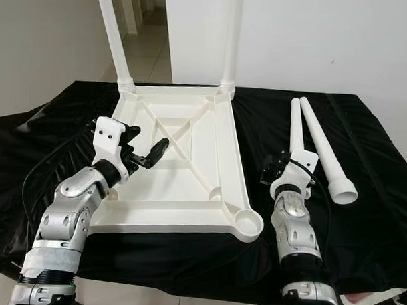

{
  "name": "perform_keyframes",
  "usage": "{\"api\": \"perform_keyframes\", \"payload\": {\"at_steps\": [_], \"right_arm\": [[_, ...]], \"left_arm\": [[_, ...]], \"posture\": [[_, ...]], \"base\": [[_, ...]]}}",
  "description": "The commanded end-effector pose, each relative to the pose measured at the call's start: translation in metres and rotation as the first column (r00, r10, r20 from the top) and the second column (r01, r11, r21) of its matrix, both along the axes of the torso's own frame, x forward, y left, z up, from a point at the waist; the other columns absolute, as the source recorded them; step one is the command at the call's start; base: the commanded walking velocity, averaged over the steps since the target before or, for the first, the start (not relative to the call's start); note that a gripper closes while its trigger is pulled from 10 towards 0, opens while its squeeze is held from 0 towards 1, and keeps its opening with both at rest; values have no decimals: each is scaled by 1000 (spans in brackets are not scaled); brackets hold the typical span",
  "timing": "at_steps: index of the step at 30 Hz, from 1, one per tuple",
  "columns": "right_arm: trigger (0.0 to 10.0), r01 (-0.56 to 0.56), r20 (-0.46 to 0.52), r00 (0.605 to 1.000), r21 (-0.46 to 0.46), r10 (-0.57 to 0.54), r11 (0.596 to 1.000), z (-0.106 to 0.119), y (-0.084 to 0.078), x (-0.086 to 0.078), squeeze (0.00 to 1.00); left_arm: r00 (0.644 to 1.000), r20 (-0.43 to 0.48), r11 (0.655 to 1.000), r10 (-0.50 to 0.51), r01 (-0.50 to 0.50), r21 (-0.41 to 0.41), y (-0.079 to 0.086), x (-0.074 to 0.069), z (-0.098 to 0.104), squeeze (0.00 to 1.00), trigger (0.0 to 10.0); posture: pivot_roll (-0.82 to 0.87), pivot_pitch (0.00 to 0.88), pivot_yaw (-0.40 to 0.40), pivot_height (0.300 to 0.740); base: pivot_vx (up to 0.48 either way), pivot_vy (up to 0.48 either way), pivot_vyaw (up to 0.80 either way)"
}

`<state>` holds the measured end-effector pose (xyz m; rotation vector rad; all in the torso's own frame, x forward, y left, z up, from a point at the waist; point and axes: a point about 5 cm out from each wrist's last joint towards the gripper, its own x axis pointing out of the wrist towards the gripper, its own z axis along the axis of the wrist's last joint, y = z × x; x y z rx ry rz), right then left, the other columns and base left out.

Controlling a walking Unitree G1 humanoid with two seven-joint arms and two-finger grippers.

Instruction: Building children table

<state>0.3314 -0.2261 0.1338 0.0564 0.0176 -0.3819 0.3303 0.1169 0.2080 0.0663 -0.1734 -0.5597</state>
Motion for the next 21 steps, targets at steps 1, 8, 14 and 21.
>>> {"api": "perform_keyframes", "payload": {"at_steps": [1, 8, 14, 21], "right_arm": [[10000, 36, -121, 992, 18, -33, 999, -28, -2, -9, 0], [10000, 72, -118, 990, -2, -72, 997, -28, -4, -10, 0], [10000, 93, -125, 988, 18, -90, 996, -32, -3, -17, 0], [10000, 7, -67, 998, 22, -6, 1000, -34, 4, -25, 0]], "left_arm": [[996, 1, 996, 84, -84, -20, 5, 0, 1, 0, 10000], [997, -5, 996, 82, -82, -18, 5, -1, -1, 0, 10000], [996, -2, 996, 84, -84, -20, 5, 0, 0, 0, 10000], [997, -6, 996, 83, -83, -17, 6, 0, 0, 0, 10000]], "posture": [[15, 42, 5, 740], [11, 48, 7, 740], [9, 46, 9, 740], [15, 50, 23, 740]], "base": [[0, 0, 0], [0, 0, 0], [0, 0, 0], [0, 0, 0]]}}
